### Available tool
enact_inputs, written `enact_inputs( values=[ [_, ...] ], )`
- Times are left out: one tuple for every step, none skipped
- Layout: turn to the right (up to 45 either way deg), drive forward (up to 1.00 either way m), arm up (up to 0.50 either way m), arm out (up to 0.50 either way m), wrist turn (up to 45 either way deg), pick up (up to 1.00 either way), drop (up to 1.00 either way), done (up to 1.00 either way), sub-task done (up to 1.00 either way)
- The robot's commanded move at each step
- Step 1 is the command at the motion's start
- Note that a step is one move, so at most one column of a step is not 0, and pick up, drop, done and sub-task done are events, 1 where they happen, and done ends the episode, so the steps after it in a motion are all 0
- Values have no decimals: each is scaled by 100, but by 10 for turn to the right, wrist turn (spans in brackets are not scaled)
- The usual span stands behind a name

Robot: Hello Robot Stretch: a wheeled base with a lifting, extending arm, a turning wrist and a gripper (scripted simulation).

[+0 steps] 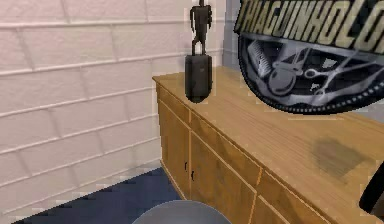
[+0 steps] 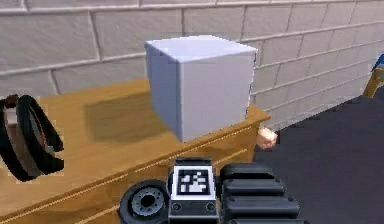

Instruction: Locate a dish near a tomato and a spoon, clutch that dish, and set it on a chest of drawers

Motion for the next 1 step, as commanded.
enact_inputs(
  values=[
    [-90,0,0,0,0,0,0,0,0]
  ],
)
